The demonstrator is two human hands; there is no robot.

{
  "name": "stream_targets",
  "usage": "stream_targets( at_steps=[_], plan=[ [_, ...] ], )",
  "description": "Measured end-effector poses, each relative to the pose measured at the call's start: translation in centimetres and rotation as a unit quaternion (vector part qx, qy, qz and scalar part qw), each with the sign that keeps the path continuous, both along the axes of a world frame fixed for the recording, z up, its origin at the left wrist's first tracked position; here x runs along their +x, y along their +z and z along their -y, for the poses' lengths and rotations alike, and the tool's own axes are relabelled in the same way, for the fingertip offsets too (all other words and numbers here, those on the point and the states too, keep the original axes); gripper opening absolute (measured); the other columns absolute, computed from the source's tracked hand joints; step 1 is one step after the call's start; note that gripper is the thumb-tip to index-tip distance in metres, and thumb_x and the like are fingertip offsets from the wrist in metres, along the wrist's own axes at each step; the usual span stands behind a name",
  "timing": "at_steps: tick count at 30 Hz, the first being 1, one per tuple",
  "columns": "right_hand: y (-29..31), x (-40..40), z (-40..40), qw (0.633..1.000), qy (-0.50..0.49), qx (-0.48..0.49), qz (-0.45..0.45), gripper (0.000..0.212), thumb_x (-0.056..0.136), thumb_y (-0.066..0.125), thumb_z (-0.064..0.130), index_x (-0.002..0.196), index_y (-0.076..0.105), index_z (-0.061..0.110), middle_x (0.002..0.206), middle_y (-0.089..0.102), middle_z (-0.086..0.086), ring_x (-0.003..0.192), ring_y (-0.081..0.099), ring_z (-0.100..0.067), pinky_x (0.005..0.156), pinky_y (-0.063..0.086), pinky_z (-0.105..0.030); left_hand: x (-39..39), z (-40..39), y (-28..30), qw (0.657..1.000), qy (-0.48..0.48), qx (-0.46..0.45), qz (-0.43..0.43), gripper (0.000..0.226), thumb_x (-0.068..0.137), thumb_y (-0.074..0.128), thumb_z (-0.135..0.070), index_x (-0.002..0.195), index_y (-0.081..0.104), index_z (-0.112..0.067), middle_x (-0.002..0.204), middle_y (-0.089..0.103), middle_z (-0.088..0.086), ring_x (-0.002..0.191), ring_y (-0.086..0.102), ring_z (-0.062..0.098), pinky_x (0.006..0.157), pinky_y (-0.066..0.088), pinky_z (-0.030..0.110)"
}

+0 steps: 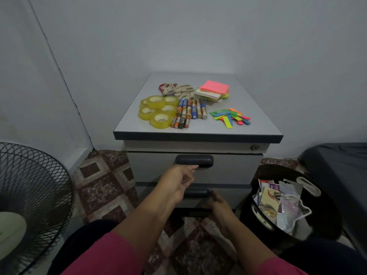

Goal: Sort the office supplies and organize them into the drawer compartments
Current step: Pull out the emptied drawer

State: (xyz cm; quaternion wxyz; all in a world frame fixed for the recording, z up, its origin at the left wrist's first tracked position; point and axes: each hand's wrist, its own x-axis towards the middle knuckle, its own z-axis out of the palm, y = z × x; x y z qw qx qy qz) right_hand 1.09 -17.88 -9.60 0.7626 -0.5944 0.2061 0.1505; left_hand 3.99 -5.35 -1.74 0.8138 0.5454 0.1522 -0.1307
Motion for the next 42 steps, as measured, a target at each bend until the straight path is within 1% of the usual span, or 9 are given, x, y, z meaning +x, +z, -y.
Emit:
stream_targets(
  at_steps=[13,17,20,23,27,29,33,38,42],
  plan=[
    [-0.4,1.7,0.5,0.998,0.008,-0.064,-0.012,0.053,0.089,0.042,-0.015,0.136,0.045,0.009,0.085,0.057,-0.005,0.076,0.056,-0.022,0.063,0.048,-0.031,-0.8,-0.6,0.2,1.000,-0.016,0.022,0.003,0.042,0.076,0.034,0.017,0.095,0.065,-0.004,0.114,0.066,0.004,0.113,0.054,0.011,0.079,0.044,0.026],
    [-1.4,2.1,0.7,0.995,0.020,-0.098,-0.010,0.059,0.090,0.039,-0.015,0.140,0.043,0.016,0.113,0.058,-0.007,0.099,0.057,-0.028,0.088,0.050,-0.043,-0.8,-0.7,0.0,1.000,-0.016,0.017,0.000,0.045,0.075,0.034,0.017,0.105,0.062,-0.002,0.115,0.067,0.003,0.113,0.055,0.010,0.081,0.043,0.027],
    [-0.6,1.8,0.9,0.986,-0.072,-0.151,0.015,0.026,0.094,0.045,-0.003,0.107,0.064,0.011,0.109,0.062,-0.011,0.094,0.058,-0.025,0.077,0.048,-0.035,-1.0,-0.6,0.1,1.000,-0.012,0.009,-0.002,0.047,0.076,0.032,0.018,0.107,0.061,-0.001,0.115,0.066,0.005,0.110,0.055,0.011,0.082,0.043,0.025],
    [1.5,0.8,1.4,0.930,-0.158,-0.315,0.106,0.015,0.093,0.053,0.016,0.080,0.060,0.015,0.087,0.062,-0.011,0.078,0.056,-0.024,0.067,0.043,-0.033,-1.7,-0.7,0.1,1.000,-0.009,0.010,-0.006,0.048,0.076,0.032,0.018,0.110,0.063,0.001,0.114,0.067,0.005,0.109,0.056,0.011,0.081,0.044,0.024],
    [5.4,0.3,1.0,0.756,-0.129,-0.515,0.383,0.014,0.087,0.056,0.007,0.098,0.063,0.011,0.101,0.055,0.000,0.099,0.048,-0.015,0.085,0.040,-0.028,-3.2,-1.1,-0.2,1.000,-0.013,0.019,-0.016,0.044,0.075,0.036,0.016,0.102,0.065,-0.002,0.112,0.069,0.004,0.111,0.057,0.012,0.079,0.045,0.026],
    [6.9,0.9,0.9,0.692,-0.054,-0.590,0.413,0.023,0.088,0.052,0.014,0.106,0.066,0.013,0.108,0.060,0.000,0.108,0.051,-0.016,0.103,0.035,-0.036,-4.0,-1.5,-0.1,0.999,-0.024,0.006,-0.026,0.040,0.078,0.037,0.015,0.103,0.063,-0.003,0.112,0.069,0.006,0.111,0.058,0.015,0.083,0.047,0.030],
    [8.2,0.9,0.6,0.694,0.072,-0.645,0.313,0.030,0.099,0.042,0.029,0.120,0.063,0.023,0.119,0.062,0.007,0.117,0.051,-0.012,0.116,0.013,-0.040,-5.1,-2.9,1.4,0.993,-0.088,0.072,-0.025,0.020,0.093,0.049,-0.003,0.110,0.060,-0.001,0.099,0.074,0.011,0.095,0.069,0.022,0.077,0.055,0.033],
    [10.5,0.1,0.5,0.681,0.079,-0.670,0.285,0.033,0.099,0.039,0.038,0.097,0.069,0.023,0.095,0.066,0.006,0.095,0.058,-0.015,0.101,0.033,-0.036,-5.2,-4.4,2.8,0.949,-0.023,0.285,0.135,0.017,0.098,0.049,-0.016,0.095,0.064,-0.010,0.069,0.071,0.003,0.056,0.062,0.010,0.050,0.046,0.021],
    [11.5,-0.8,0.7,0.708,0.096,-0.662,0.226,0.046,0.097,0.040,0.046,0.077,0.070,0.017,0.065,0.062,0.004,0.068,0.060,-0.016,0.068,0.049,-0.029,-5.0,-5.9,2.3,0.817,0.027,0.489,0.304,0.015,0.096,0.050,-0.022,0.094,0.064,-0.028,0.075,0.065,-0.010,0.068,0.060,0.000,0.062,0.050,0.021]
  ],
)
